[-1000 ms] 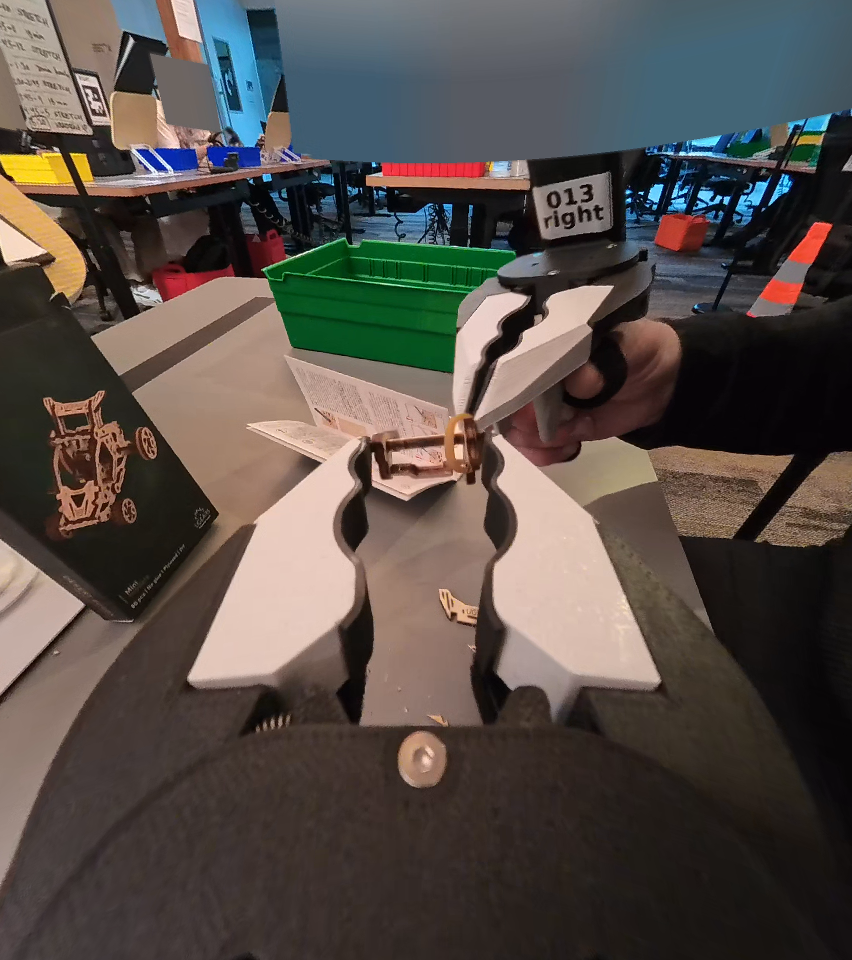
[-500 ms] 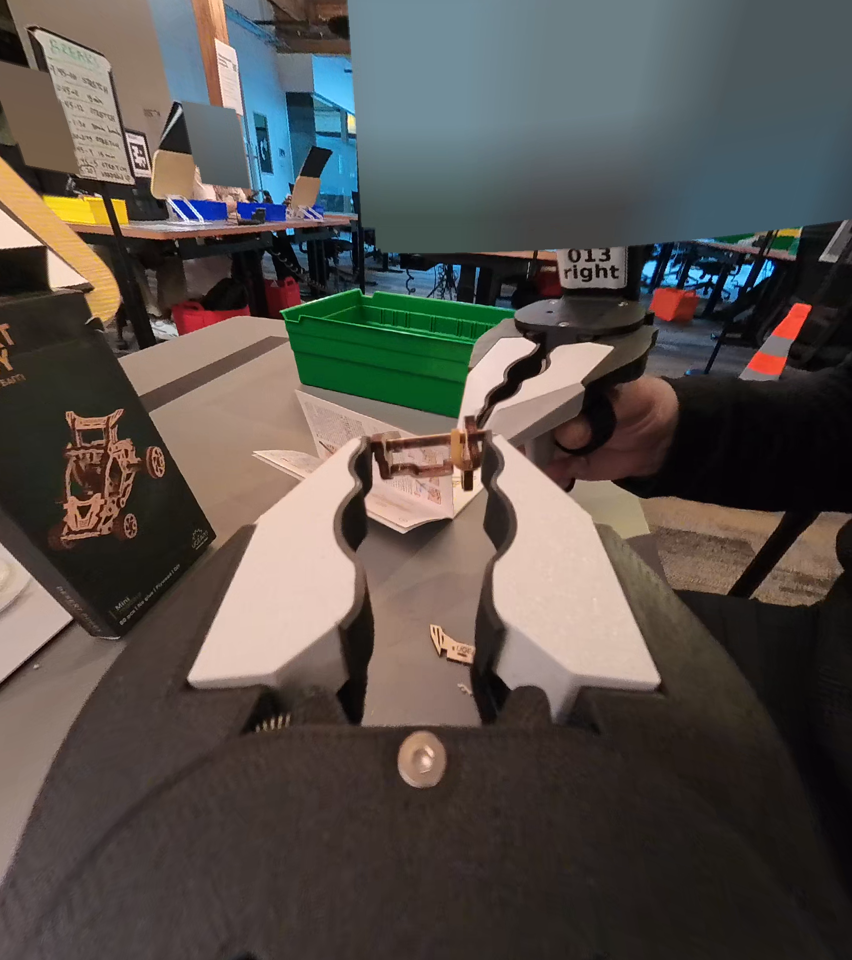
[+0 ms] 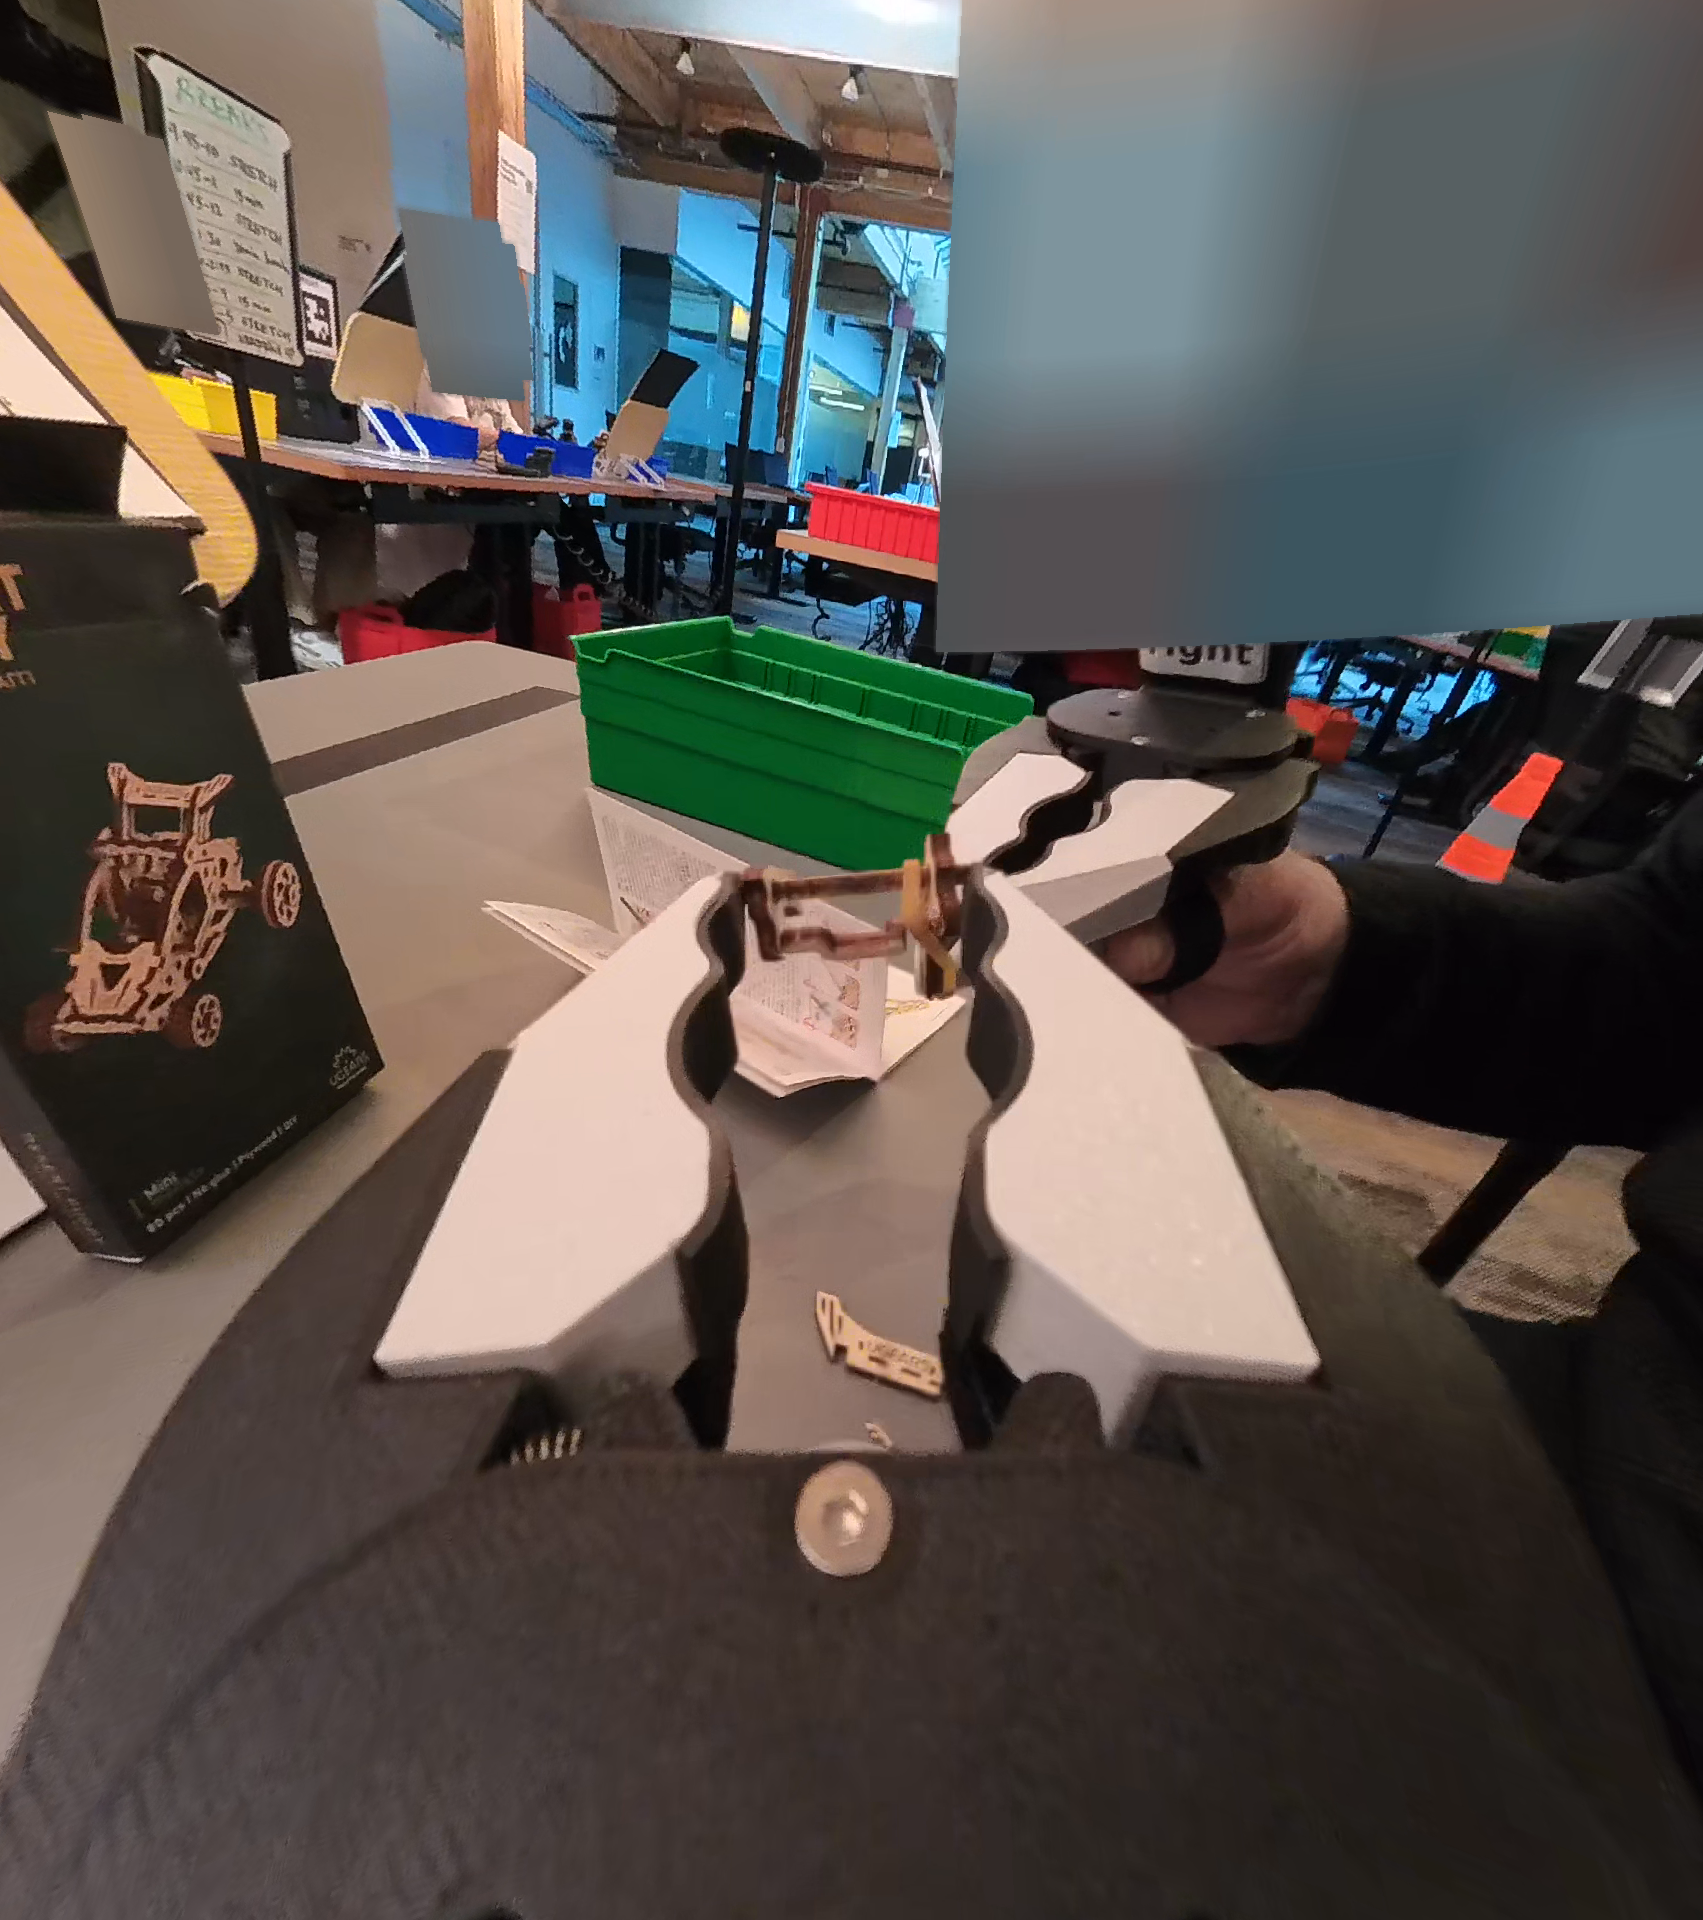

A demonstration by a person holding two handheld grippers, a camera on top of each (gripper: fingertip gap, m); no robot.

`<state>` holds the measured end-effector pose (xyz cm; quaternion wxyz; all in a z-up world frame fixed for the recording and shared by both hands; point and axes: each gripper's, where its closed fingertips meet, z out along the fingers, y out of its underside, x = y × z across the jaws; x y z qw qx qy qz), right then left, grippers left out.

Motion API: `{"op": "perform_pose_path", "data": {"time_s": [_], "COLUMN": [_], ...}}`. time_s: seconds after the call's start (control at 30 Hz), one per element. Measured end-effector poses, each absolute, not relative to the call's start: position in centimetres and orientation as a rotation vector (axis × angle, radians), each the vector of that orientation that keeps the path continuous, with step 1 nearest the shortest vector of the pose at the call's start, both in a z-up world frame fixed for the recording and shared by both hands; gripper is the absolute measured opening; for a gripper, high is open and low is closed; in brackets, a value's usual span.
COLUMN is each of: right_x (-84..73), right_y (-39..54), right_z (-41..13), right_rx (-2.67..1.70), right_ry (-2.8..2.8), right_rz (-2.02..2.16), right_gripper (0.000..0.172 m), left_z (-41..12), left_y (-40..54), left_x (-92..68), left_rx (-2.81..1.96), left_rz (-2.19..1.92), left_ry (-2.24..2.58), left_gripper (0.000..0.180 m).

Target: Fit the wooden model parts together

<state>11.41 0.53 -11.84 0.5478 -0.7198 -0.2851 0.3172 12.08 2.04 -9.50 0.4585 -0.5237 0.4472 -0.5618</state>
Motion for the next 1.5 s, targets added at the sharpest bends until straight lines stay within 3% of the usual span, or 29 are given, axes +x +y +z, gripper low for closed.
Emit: {"op": "perform_pose_path", "data": {"time_s": [0.57,1.3,1.5], "right_x": [12.2,13.7,13.3], "right_y": [0.9,-0.9,-1.5], "right_z": [-11.8,-10.1,-10.5], "right_rx": [-1.664,-1.533,-1.585], "right_ry": [-0.626,-0.656,-0.756], "right_rz": [0.732,0.906,0.900], "right_gripper": [0.000,0.002,0.012], "left_z": [-9.6,-10.5,-9.2], "left_y": [1.2,-0.7,-1.0], "left_x": [12.7,12.3,11.9], "left_rx": [-1.291,-1.056,-0.979], "left_rz": [-1.513,-1.255,-1.197], "left_ry": [1.076,1.383,1.402], "left_gripper": [0.040,0.041,0.041]}}
